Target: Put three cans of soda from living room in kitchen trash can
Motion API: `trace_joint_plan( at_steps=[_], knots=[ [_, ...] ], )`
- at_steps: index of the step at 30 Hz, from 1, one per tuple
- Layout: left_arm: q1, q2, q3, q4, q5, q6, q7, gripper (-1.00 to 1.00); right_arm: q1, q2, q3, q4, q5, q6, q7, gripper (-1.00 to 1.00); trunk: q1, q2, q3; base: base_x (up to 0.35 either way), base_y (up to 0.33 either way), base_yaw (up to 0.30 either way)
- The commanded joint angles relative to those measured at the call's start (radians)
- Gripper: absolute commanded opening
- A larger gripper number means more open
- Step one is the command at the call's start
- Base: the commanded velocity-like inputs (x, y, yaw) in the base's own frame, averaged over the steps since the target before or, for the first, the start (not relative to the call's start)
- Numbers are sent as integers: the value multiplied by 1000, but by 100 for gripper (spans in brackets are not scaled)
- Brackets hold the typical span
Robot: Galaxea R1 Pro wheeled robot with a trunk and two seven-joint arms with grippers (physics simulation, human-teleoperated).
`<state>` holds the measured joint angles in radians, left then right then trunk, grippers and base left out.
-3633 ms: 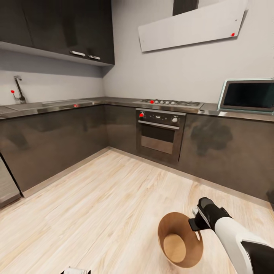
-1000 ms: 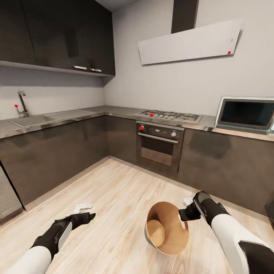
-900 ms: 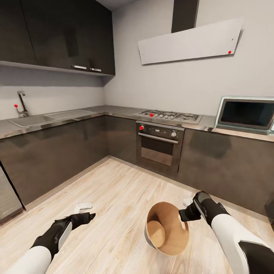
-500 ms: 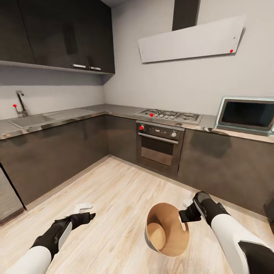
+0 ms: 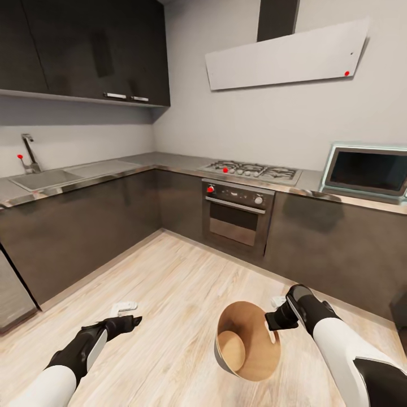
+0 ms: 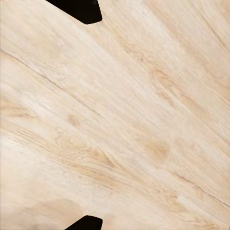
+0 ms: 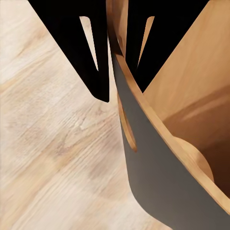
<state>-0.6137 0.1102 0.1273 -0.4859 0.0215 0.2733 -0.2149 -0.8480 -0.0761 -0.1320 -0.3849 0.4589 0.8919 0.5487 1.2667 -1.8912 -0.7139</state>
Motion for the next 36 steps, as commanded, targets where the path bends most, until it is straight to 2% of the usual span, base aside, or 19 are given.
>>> trace_joint_plan(
  at_steps=[1,26,32,36],
  knots=[
    [0,0,0,0,0,0,0,100,0,1,-5,0,-26,7,5,-100,-4,7,2,0,0,0],
    [0,0,0,0,0,0,0,100,0,0,-2,0,-23,6,1,-100,-100,182,40,0,0,0],
    [0,-1,-1,0,0,1,0,100,1,2,11,-1,-15,3,-15,-100,-123,224,50,0,0,0],
    [0,-1,-1,0,0,1,0,100,1,4,12,0,-14,1,-57,-100,-138,252,56,0,0,0]
  ],
)
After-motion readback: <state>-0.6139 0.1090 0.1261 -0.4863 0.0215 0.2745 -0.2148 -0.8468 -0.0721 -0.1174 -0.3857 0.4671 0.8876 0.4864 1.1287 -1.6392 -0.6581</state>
